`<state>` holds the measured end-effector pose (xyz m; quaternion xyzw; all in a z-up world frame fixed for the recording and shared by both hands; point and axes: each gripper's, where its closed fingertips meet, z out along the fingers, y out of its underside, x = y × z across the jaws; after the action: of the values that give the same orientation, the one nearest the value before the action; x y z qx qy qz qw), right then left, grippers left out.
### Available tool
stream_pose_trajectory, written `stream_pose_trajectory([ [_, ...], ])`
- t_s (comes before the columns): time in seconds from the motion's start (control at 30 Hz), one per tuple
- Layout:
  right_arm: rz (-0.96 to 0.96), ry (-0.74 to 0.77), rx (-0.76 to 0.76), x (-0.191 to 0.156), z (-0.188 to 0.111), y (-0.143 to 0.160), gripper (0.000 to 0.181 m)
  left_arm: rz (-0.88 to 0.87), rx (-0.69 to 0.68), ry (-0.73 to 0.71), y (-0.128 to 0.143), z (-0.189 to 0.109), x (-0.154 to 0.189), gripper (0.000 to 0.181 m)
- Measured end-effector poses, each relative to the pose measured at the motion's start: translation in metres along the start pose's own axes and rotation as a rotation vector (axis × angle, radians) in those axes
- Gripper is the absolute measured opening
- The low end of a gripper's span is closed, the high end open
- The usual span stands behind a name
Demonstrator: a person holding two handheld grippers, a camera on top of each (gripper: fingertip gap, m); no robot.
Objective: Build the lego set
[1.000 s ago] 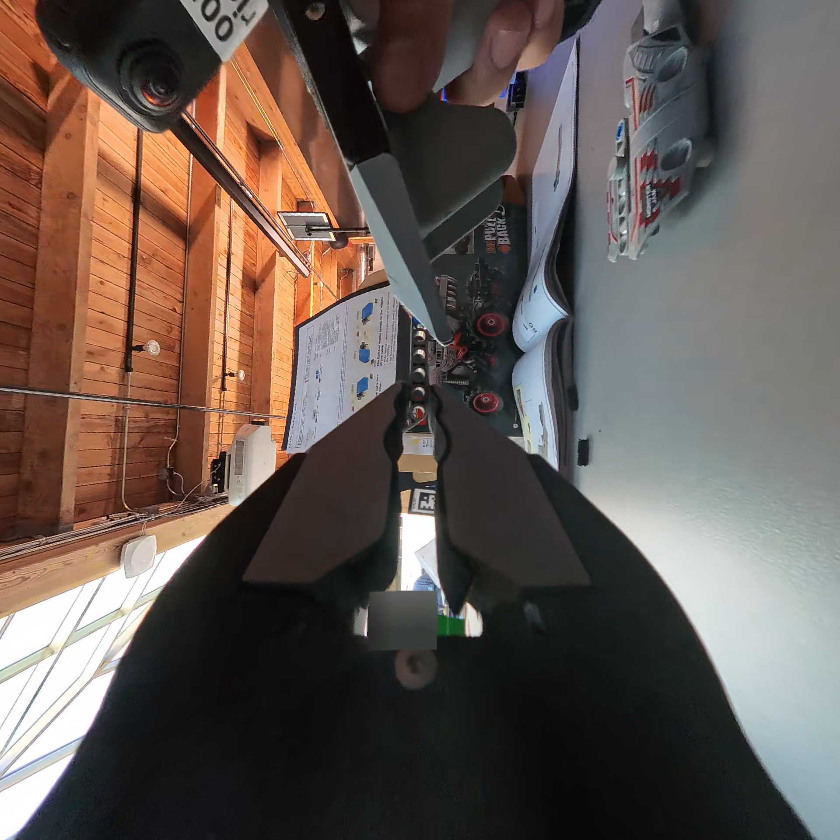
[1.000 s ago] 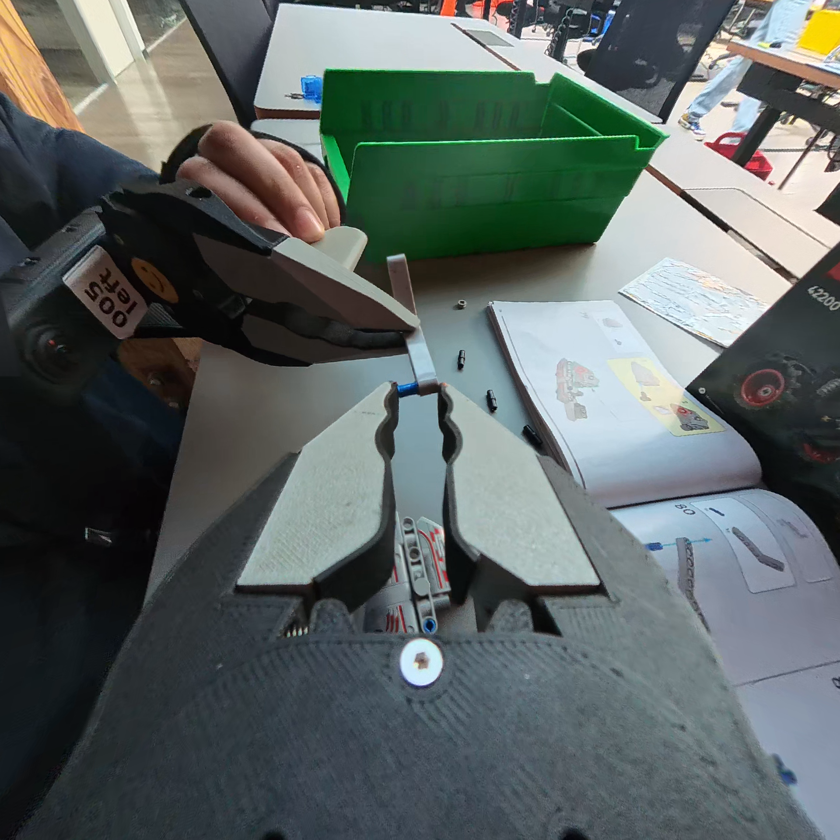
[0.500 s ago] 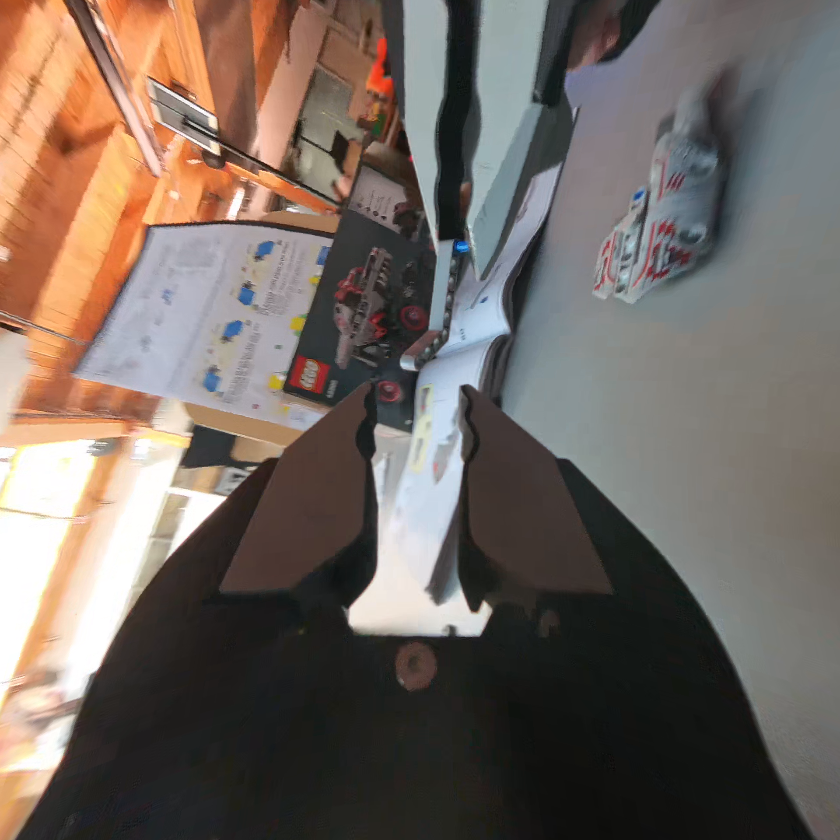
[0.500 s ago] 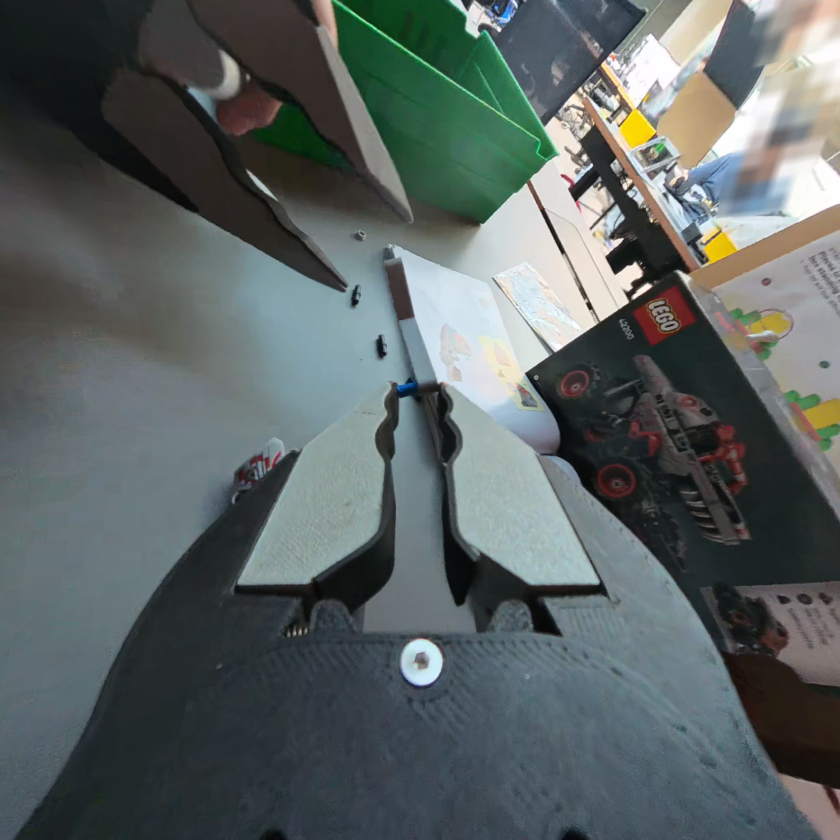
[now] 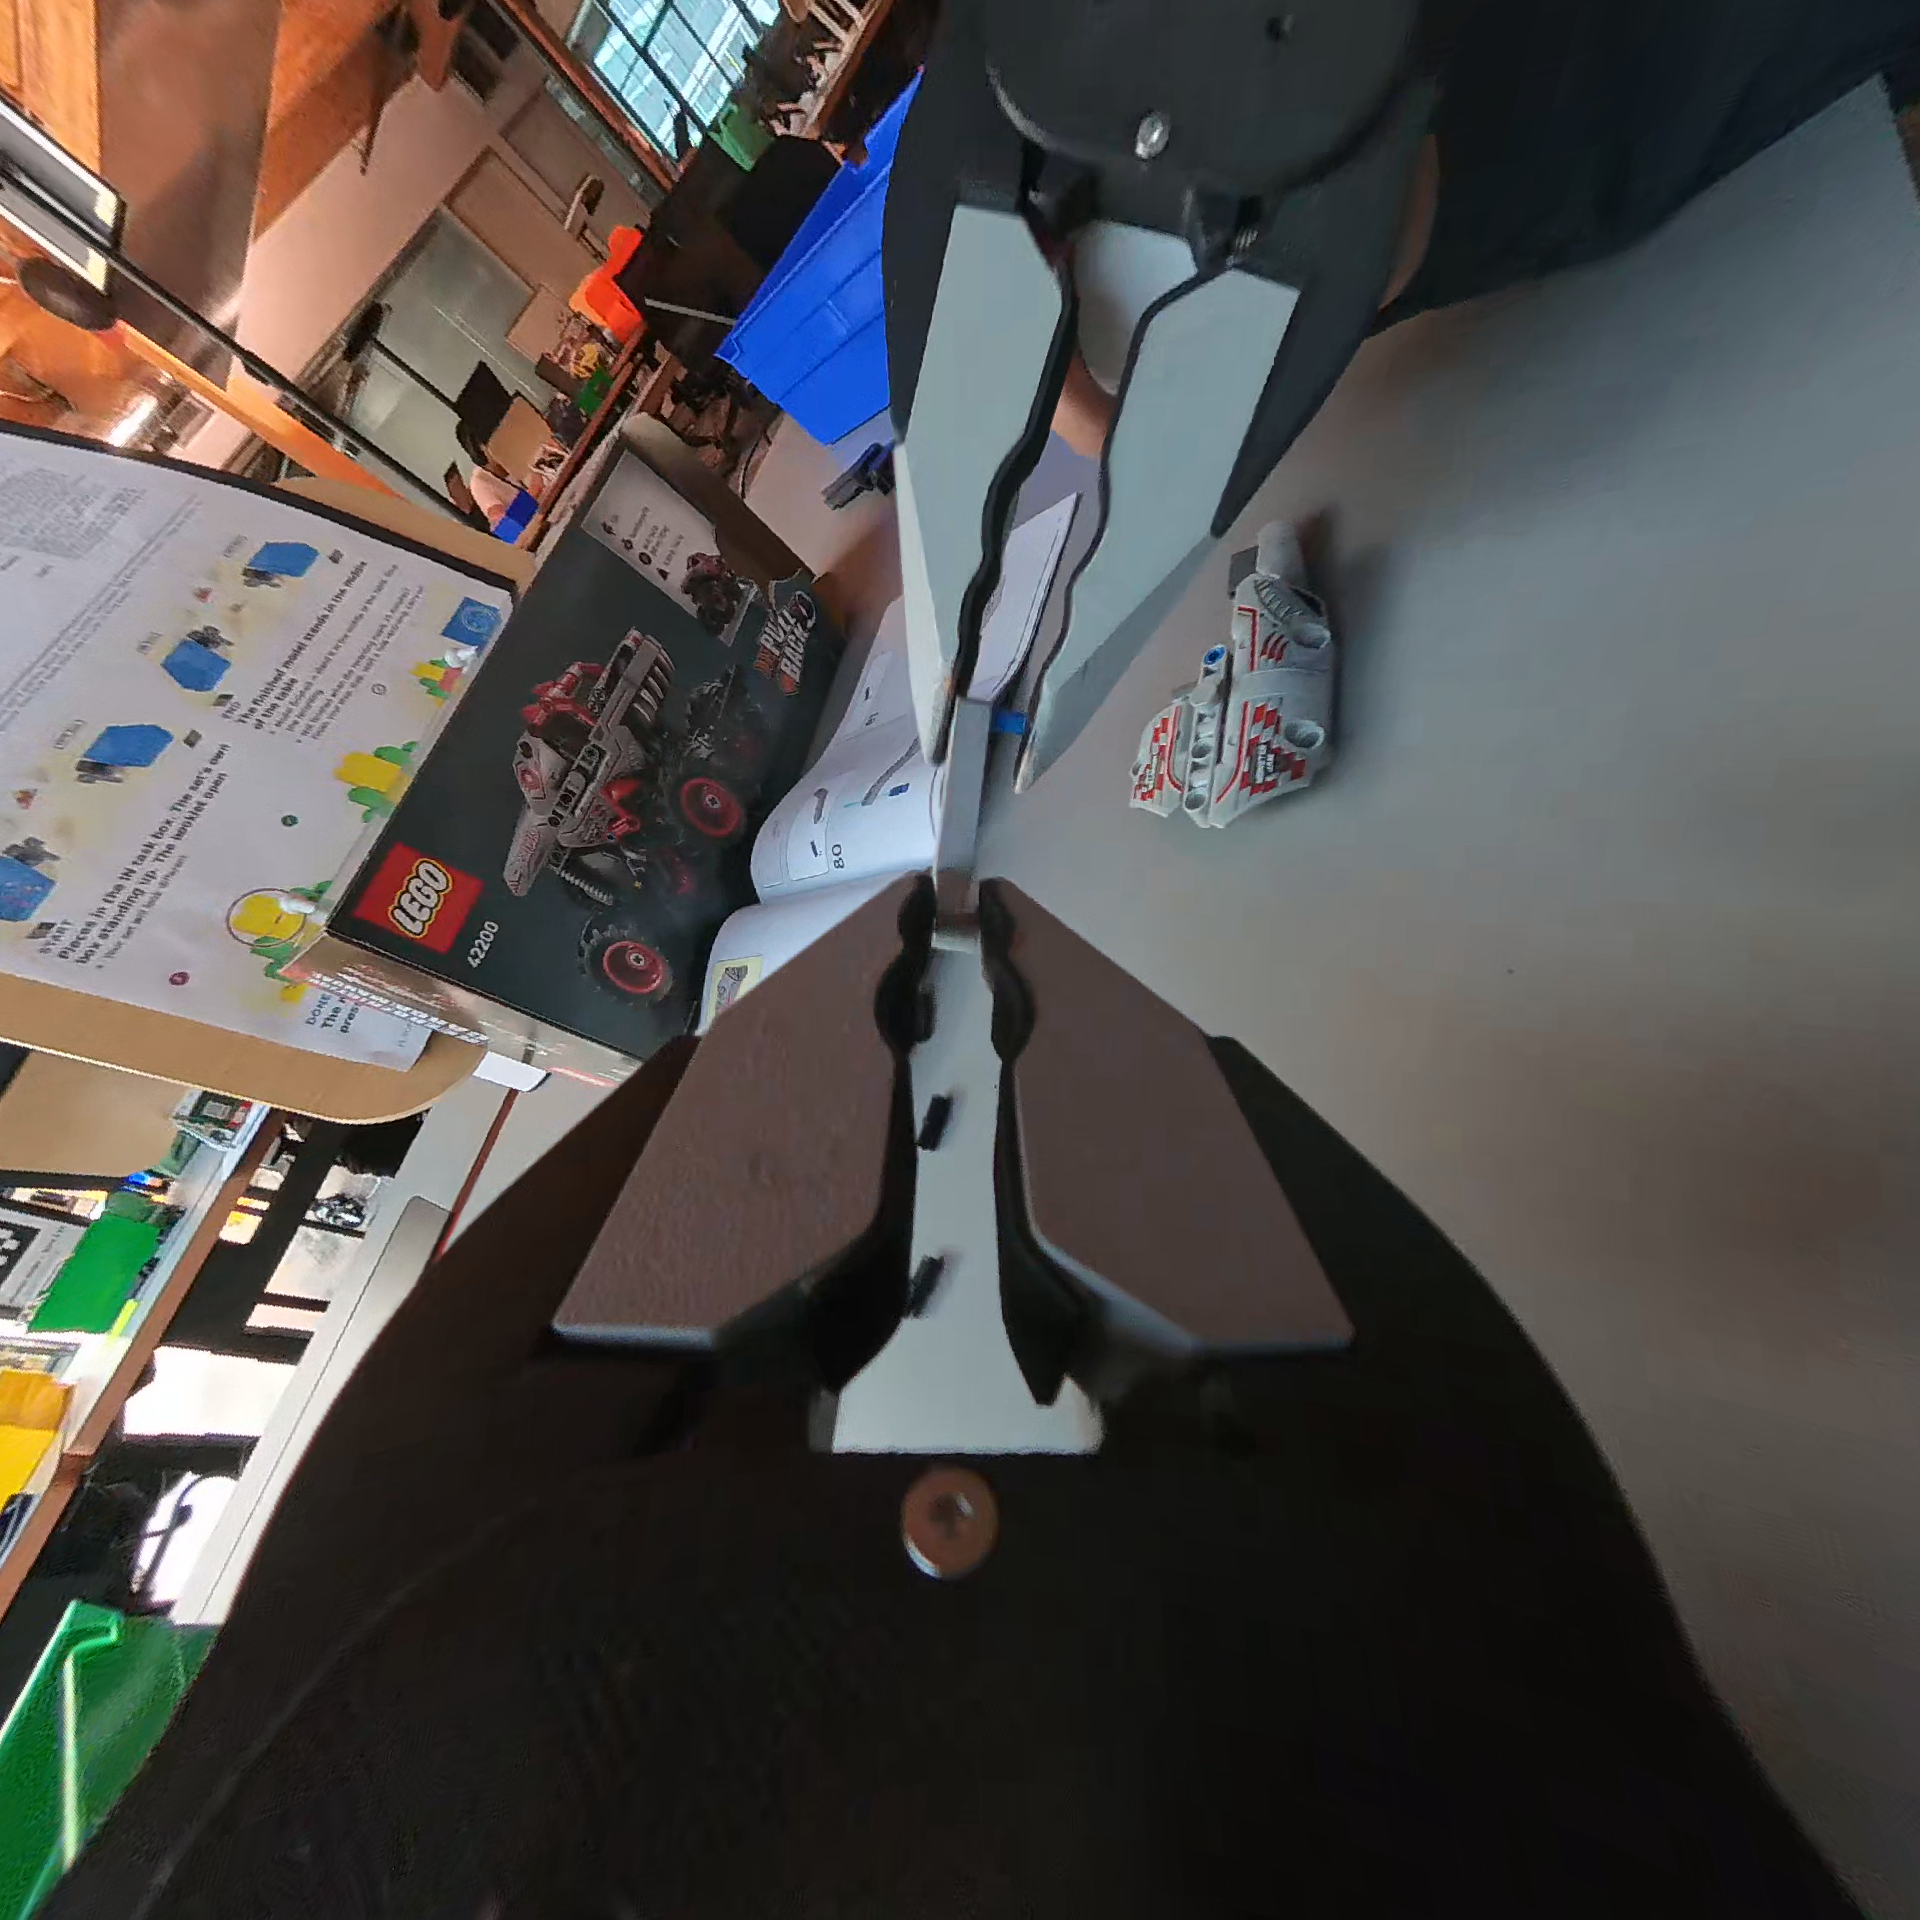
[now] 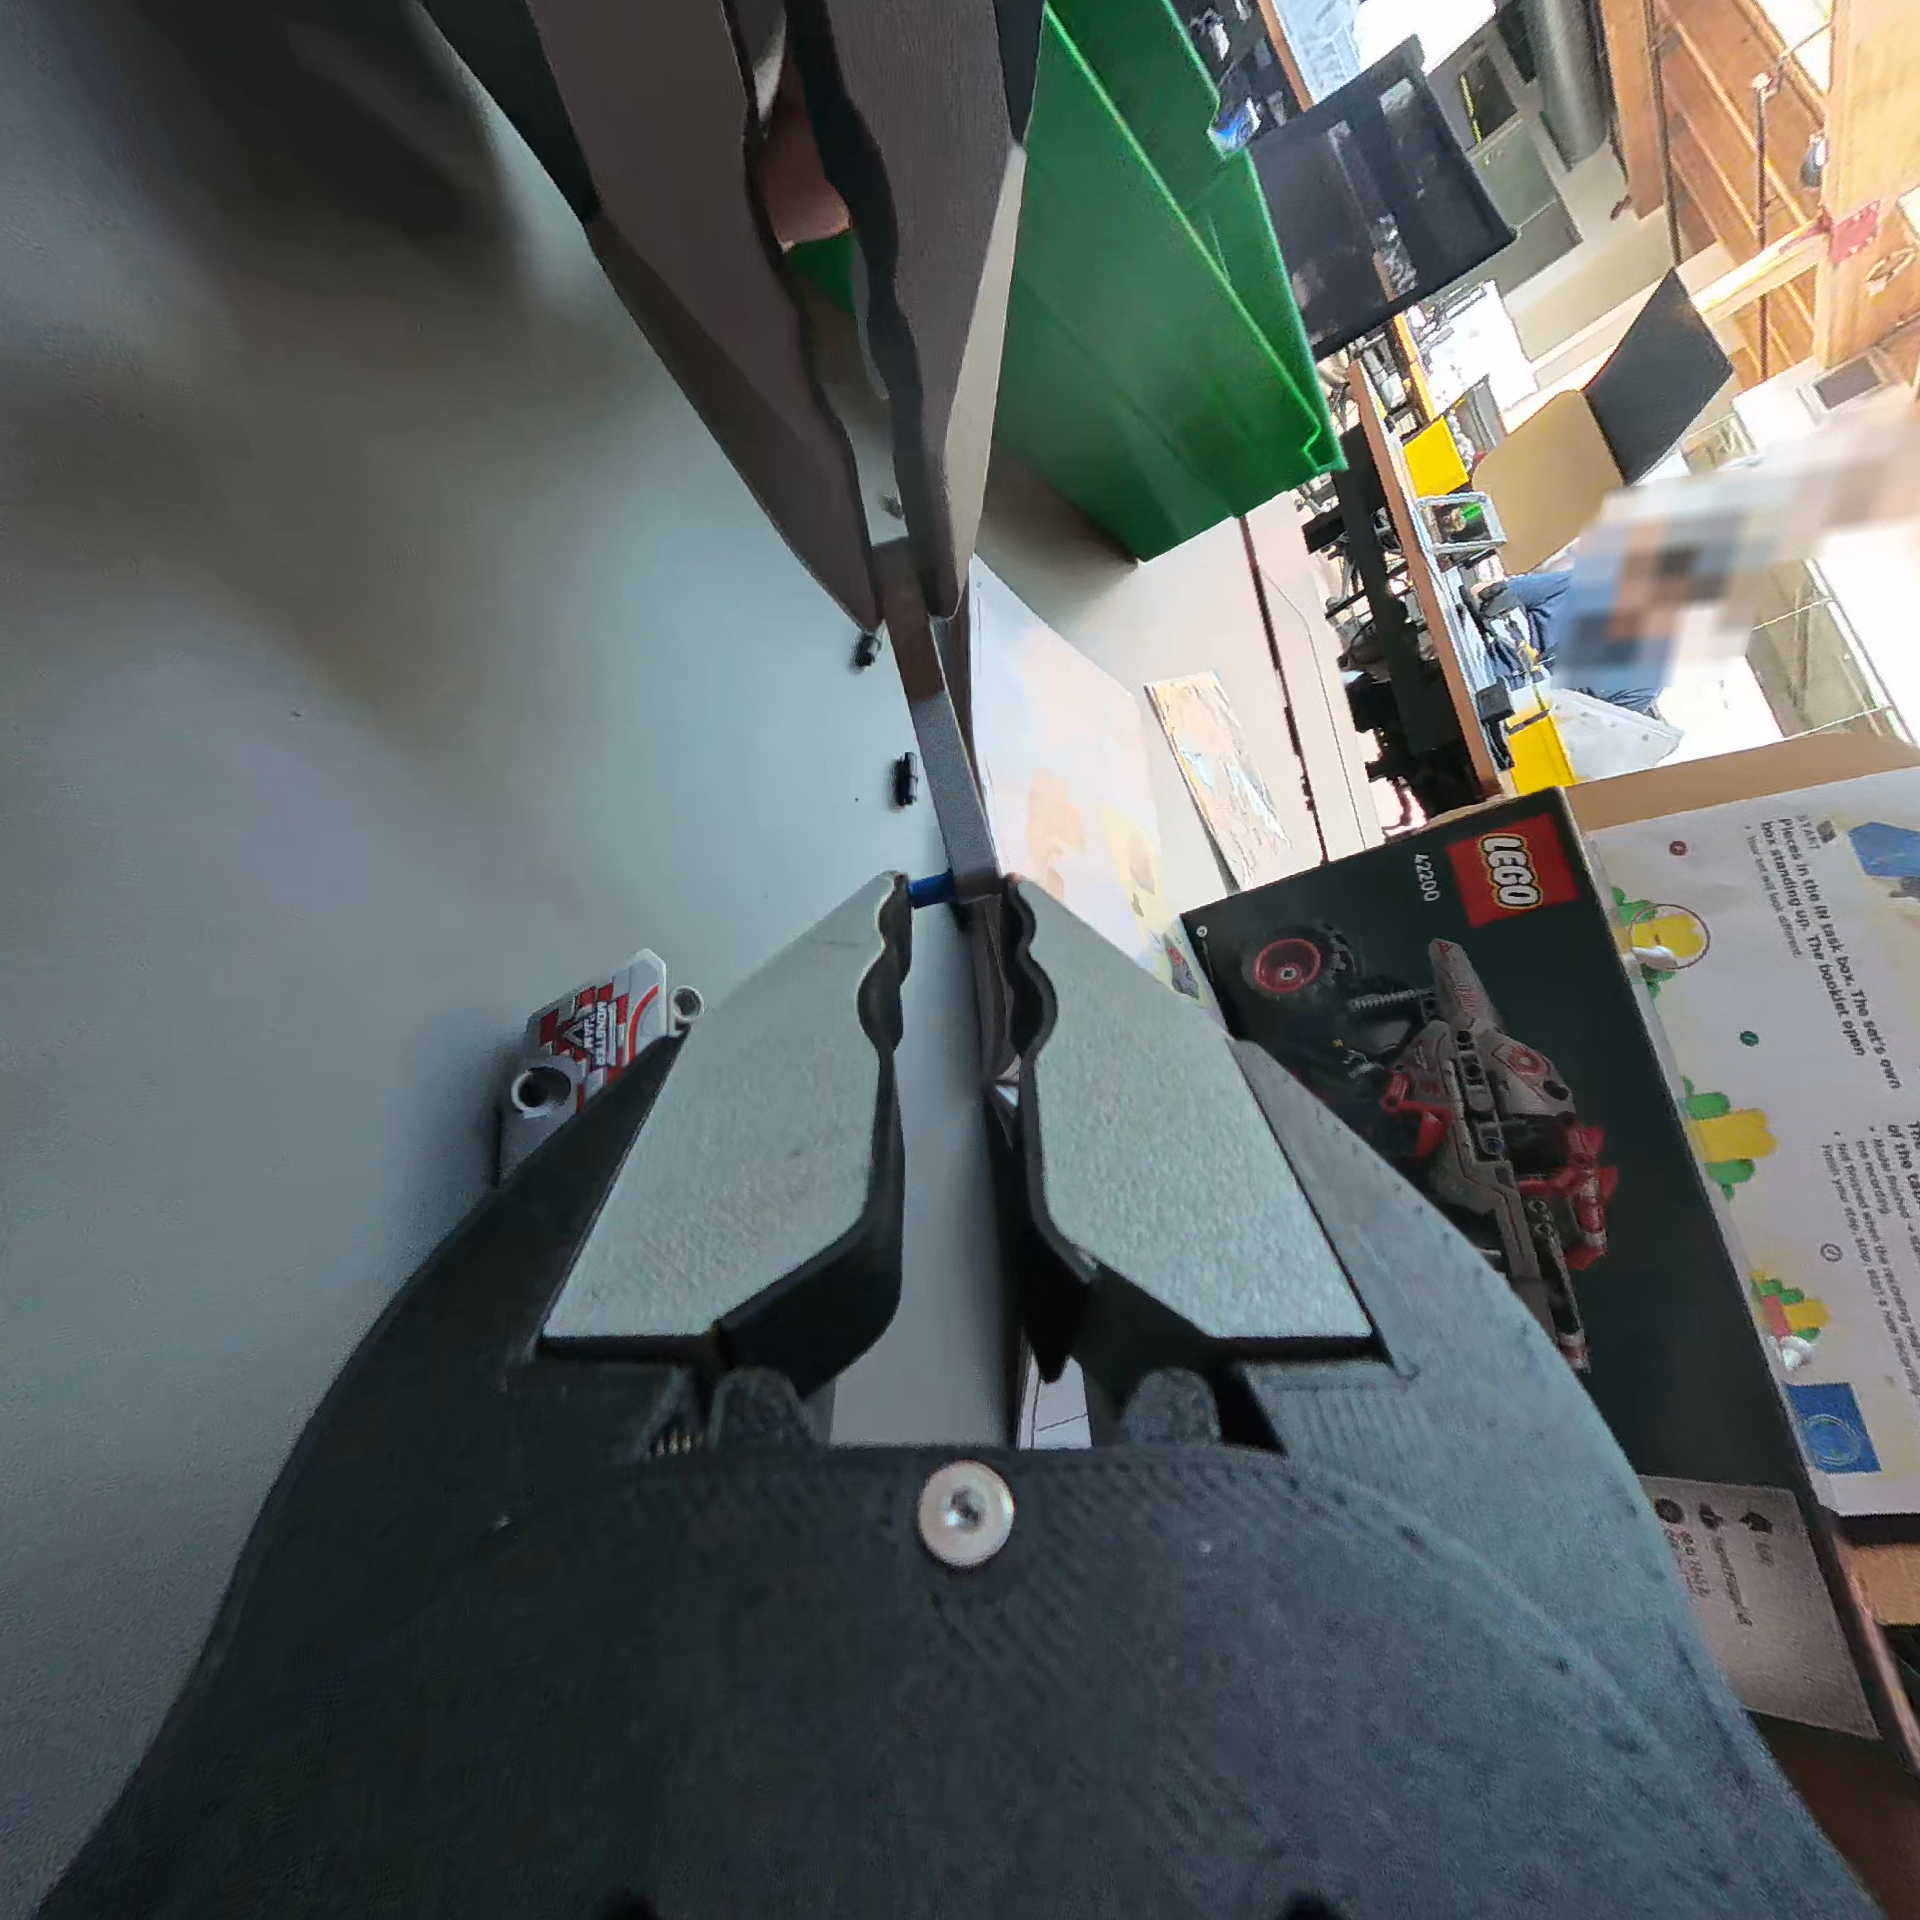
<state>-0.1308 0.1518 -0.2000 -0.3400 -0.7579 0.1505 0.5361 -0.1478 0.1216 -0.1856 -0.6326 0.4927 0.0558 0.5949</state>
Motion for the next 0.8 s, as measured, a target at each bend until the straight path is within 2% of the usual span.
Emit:
stream_pose_trajectory([
  [0.23, -0.049, -0.024, -0.105, -0.005, 0.017, 0.021, 0.016, 0.139, -0.102, -0.031, 0.015, 0.008, 0.009, 0.006],
  [0.3, -0.051, -0.031, -0.142, -0.007, 0.019, 0.026, 0.016, 0.188, -0.130, -0.079, 0.015, 0.009, 0.006, 0.006],
  [0.37, -0.067, -0.006, -0.181, -0.004, 0.019, 0.032, 0.014, 0.253, -0.198, -0.149, 0.022, 0.011, -0.002, 0.006],
  [0.47, -0.050, 0.039, -0.202, 0.007, 0.013, 0.038, 0.012, 0.319, -0.249, -0.160, 0.031, 0.014, -0.001, 0.006],
  [0.6, 0.117, -0.027, -0.189, 0.004, 0.010, 0.041, 0.005, 0.375, -0.353, -0.253, 0.041, 0.013, -0.016, 0.005],
  [0.8, 0.519, -0.163, -0.206, -0.003, 0.019, 0.032, 0.000, 0.520, -0.446, -0.372, 0.036, 0.010, -0.026, 0.005],
])
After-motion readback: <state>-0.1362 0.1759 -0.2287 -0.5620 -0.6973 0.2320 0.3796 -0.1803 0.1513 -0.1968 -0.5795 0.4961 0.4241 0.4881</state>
